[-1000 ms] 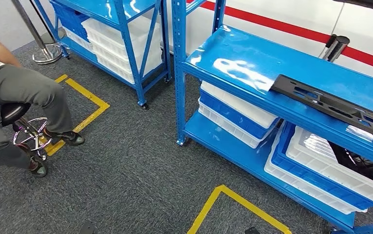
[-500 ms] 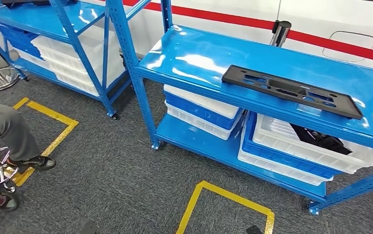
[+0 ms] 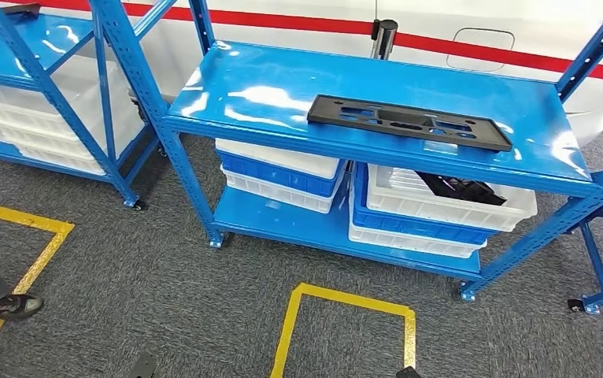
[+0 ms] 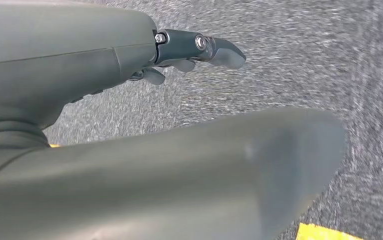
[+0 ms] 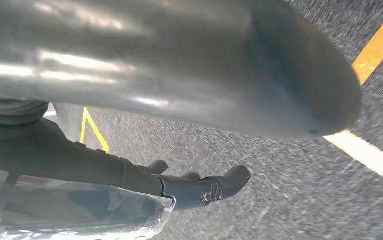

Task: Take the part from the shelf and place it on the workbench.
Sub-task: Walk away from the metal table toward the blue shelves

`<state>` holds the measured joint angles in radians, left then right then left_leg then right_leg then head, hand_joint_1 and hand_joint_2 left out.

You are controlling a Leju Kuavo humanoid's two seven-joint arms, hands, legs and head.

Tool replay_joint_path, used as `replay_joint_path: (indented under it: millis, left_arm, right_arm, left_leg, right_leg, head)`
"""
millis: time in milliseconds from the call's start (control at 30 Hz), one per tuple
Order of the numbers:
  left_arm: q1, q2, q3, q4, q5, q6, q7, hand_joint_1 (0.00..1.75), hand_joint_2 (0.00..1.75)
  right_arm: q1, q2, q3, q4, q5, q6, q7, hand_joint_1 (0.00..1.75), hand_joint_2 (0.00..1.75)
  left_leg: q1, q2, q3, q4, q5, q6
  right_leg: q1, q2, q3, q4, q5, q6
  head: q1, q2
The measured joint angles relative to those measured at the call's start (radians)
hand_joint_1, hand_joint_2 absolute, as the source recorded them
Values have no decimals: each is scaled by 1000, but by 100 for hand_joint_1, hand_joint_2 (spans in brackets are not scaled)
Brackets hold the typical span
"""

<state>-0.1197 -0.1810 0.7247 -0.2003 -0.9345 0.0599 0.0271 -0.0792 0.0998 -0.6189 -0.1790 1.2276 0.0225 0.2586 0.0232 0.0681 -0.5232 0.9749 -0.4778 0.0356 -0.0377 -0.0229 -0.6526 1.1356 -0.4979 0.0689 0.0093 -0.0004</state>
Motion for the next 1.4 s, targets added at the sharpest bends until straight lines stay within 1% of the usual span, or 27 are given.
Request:
replay_joint_path:
  millis: [33, 67, 100, 167, 200, 233, 267, 300, 333, 367, 400, 433, 467, 500, 533, 567, 600, 633, 700, 733, 767, 933, 1167, 1233, 1300, 1367, 1400]
  left_arm:
    - [0, 1, -1, 0, -2, 0, 0, 0, 131]
    - [-1, 1, -2, 0, -5, 0, -1, 0, 175]
    - [-2, 2, -3, 0, -8, -2, -2, 0, 175]
    - [-7, 2, -6, 0, -13, -6, -7, 0, 175]
    - [-9, 2, -9, 0, -15, -10, -9, 0, 175]
    - [-11, 3, -12, 0, -16, -12, -10, 0, 175]
    - [-11, 3, -15, 0, -17, -15, -11, 0, 175]
    - [-10, 4, -17, 0, -16, -17, -11, 0, 175]
    - [-9, 4, -18, 0, -16, -18, -10, 0, 175]
    - [-8, 4, -18, 0, -15, -18, -9, 0, 175]
    - [-7, 5, -19, 0, -15, -18, -8, 0, 175]
    - [-7, 5, -19, 0, -14, -18, -8, 0, 175]
    - [-7, 6, -19, 0, -13, -18, -7, 0, 175]
    - [-7, 6, -19, 0, -12, -18, -7, 0, 175]
    - [-7, 8, -19, 0, -11, -17, -7, 0, 175]
    - [-8, 9, -19, 0, -11, -17, -7, 0, 175]
    - [-8, 10, -19, 0, -11, -17, -7, 0, 175]
    - [-9, 10, -19, 0, -11, -17, -7, 0, 175]
    - [-8, 10, -20, 0, -11, -17, -8, 0, 175]
    - [-8, 10, -20, 0, -11, -17, -8, 0, 175]
    - [-8, 11, -19, 0, -12, -17, -8, 0, 175]
    - [-8, 11, -20, 0, -17, -18, -8, 0, 175]
    - [-8, 11, -20, 0, -20, -19, -10, 0, 175]
    - [-8, 11, -20, 0, -20, -22, -13, 0, 175]
    - [-8, 11, -20, 0, -20, -27, -18, 0, 175]
    - [-8, 11, -20, 0, -20, -30, -22, 0, 175]
    - [-8, 11, -20, 0, -21, -31, -22, 0, 175]
  right_arm:
    - [-2, 0, 0, 0, 0, 0, 0, 0, 0]
    - [-4, 1, -1, 0, 1, 0, 0, 0, 0]
    - [-5, 2, -1, 0, 1, 0, 0, 0, 0]
    - [-4, 2, -3, 0, 1, 0, 0, 0, 0]
    - [-2, 2, -4, 0, 2, 0, 0, 0, 0]
    - [-1, 2, -5, 0, 2, 0, 0, 0, 0]
    - [-2, 3, -6, 0, 3, 0, 0, 0, 0]
    - [-2, 3, -7, 0, 5, -2, 0, 0, 0]
    - [-3, 4, -7, 0, 7, -7, 0, 0, 0]
    - [-3, 4, -7, 0, 10, -13, -1, 0, 0]
    - [-2, 5, -7, 0, 11, -21, -1, 0, 0]
    - [-1, 5, -7, 0, 12, -27, 0, 0, 0]
    - [0, 5, -7, 0, 12, -30, 0, 0, 0]
    - [0, 5, -8, 0, 12, -31, 1, 0, 0]
    - [0, 7, -8, 0, 12, -32, 1, 0, 0]
    - [-1, 8, -8, 0, 12, -35, 1, 0, 0]
    - [-1, 9, -8, 0, 13, -37, 1, 0, 0]
    - [0, 10, -8, 0, 15, -39, 1, 0, 0]
    - [0, 9, -8, -1, 22, -42, 2, 0, 87]
    - [0, 9, -8, -1, 25, -42, 3, 0, 131]
    - [0, 10, -8, -1, 27, -43, 5, 0, 175]
    - [0, 9, -9, -1, 30, -46, 15, 0, 175]
    - [0, 10, -9, -1, 32, -50, 15, 0, 175]
    - [0, 10, -9, -1, 33, -50, 15, 0, 87]
    - [0, 10, -9, -1, 34, -51, 16, 0, 87]
    - [0, 10, -9, -1, 36, -53, 16, 0, 175]
    - [0, 10, -9, -1, 37, -53, 16, 0, 175]
  left_leg:
    - [-1, 11, 2, 3, -5, -8]
    - [-3, 21, 5, 6, -11, -17]
    - [-5, 30, 9, 9, -15, -24]
    - [-2, 46, 15, 8, -18, -34]
    - [2, 41, 17, 11, -23, -39]
    - [6, 26, 12, 27, -38, -43]
    - [9, 1, -2, 64, -66, -46]
    - [10, -28, -28, 122, -100, -47]
    - [10, -49, -63, 194, -135, -47]
    - [9, -60, -97, 260, -161, -45]
    - [8, -65, -121, 300, -167, -42]
    - [6, -66, -129, 303, -153, -36]
    - [3, -67, -117, 266, -121, -27]
    - [-2, -70, -89, 201, -80, -15]
    - [-7, -74, -60, 134, -48, -2]
    - [-13, -74, -36, 81, -26, 8]
    - [-17, -74, -22, 47, -15, 7]
    - [-19, -73, -20, 35, -15, -3]
    - [-22, -71, -22, 31, -10, -20]
    - [-23, -71, -23, 31, -10, -21]
    - [-25, -71, -24, 31, -9, -16]
    - [-31, -71, -24, 32, -7, -12]
    - [-32, -71, -25, 32, -8, -10]
    - [-32, -71, -26, 32, -7, -10]
    - [-31, -71, -26, 32, -7, -10]
    - [-30, -71, -26, 32, -7, -10]
    - [-30, -71, -26, 32, -7, -10]
  right_leg:
    - [0, -21, 39, -64, 20, 5]
    - [0, -35, 65, -108, 34, 2]
    - [3, -42, 76, -128, 39, -6]
    - [7, -22, 73, -126, 40, -29]
    - [6, -11, 73, -126, 41, -37]
    - [4, -1, 73, -127, 42, -45]
    - [2, 9, 74, -128, 43, -53]
    - [3, 17, 74, -128, 44, -59]
    - [7, 25, 74, -128, 44, -64]
    - [11, 32, 74, -128, 45, -68]
    - [16, 40, 74, -127, 45, -70]
    - [20, 48, 75, -127, 45, -72]
    - [24, 54, 77, -127, 45, -72]
    - [28, 59, 78, -128, 46, -73]
    - [32, 63, 80, -127, 46, -73]
    - [34, 65, 80, -127, 46, -73]
    - [38, 66, 78, -126, 44, -74]
    - [40, 66, 75, -124, 43, -75]
    - [41, 64, 69, -122, 42, -76]
    - [39, 63, 69, -122, 43, -74]
    - [38, 62, 68, -122, 44, -72]
    - [33, 61, 68, -123, 47, -68]
    - [29, 61, 68, -123, 47, -68]
    - [29, 61, 67, -123, 47, -68]
    - [29, 61, 67, -123, 47, -68]
    - [30, 61, 67, -123, 48, -69]
    - [30, 61, 67, -123, 48, -69]
  head:
    - [3, 0]
    - [2, 0]
    - [2, 0]
    - [-2, 0]
    - [-3, 0]
    - [-4, 0]
    - [-6, 0]
    - [-8, 0]
    - [-10, 0]
    - [-11, 0]
    - [-12, 0]
    - [-12, 0]
    - [-12, 0]
    - [-12, 0]
    - [-11, 0]
    - [-10, 0]
    - [-9, 0]
    - [-8, 0]
    - [-8, 0]
    - [-8, 0]
    - [-8, 0]
    - [-7, 0]
    - [-8, 0]
    - [-8, 0]
    - [-8, 0]
    - [-8, 0]
    - [-8, 0]
